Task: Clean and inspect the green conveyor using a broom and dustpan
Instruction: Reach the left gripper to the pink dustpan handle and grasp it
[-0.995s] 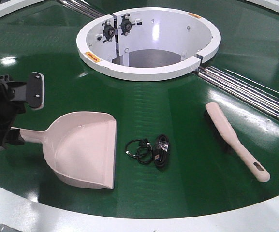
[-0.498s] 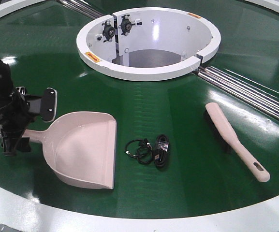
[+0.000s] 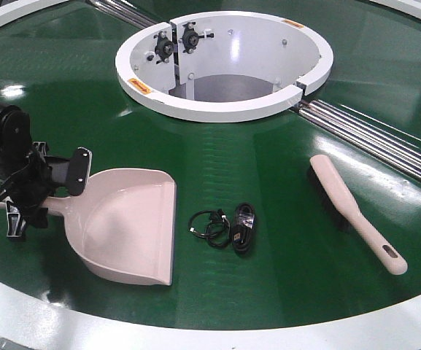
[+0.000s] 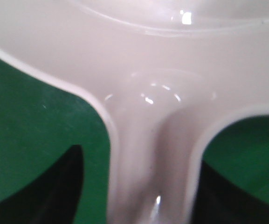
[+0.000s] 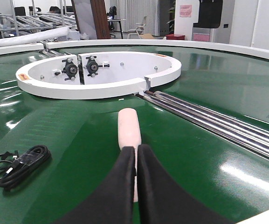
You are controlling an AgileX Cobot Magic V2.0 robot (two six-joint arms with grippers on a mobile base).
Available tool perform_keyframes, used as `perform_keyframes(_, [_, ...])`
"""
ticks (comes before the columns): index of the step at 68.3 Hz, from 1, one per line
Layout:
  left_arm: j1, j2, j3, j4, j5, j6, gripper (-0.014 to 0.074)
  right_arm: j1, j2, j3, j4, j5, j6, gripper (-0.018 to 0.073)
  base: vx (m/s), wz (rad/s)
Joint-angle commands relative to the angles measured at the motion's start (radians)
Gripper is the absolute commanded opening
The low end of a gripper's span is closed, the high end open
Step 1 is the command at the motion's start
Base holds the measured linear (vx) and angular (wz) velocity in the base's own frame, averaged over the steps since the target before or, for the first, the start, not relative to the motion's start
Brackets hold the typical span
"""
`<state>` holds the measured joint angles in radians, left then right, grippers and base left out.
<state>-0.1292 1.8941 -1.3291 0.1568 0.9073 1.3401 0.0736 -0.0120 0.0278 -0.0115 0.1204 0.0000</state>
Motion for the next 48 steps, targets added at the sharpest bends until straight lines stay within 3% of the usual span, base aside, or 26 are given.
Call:
perform_keyframes(1, [-0.005, -0.05, -0.028, 0.014, -0.012, 0.027, 0.0236, -0.002, -0.01, 0.003, -0.006, -0.078, 0.0, -0.0008, 0.0, 0.0])
perform_keyframes(7, [-0.013, -0.05, -0.028, 0.019, -0.005, 0.027, 0.0128, -0.002, -0.01, 0.003, -0.006, -0.078, 0.0, -0.0008, 0.0, 0.0])
perform_keyframes(17, [-0.05, -0.05, -0.028, 0.094, 0.011, 0.026, -0.0007, -0.002, -0.01, 0.003, -0.006, -0.078, 0.0, -0.0008, 0.0, 0.0])
perform_keyframes(30, [-0.092, -0.05, -0.028, 0.116, 0.022, 0.023, -0.0006, -0.002, -0.01, 0.003, -0.006, -0.078, 0.0, -0.0008, 0.0, 0.0])
perform_keyframes(48, [-0.105, -0.058, -0.028, 0.116, 0.052, 0.018, -0.0006, -0.002, -0.01, 0.003, -0.006, -0.078, 0.0, -0.0008, 0.0, 0.0])
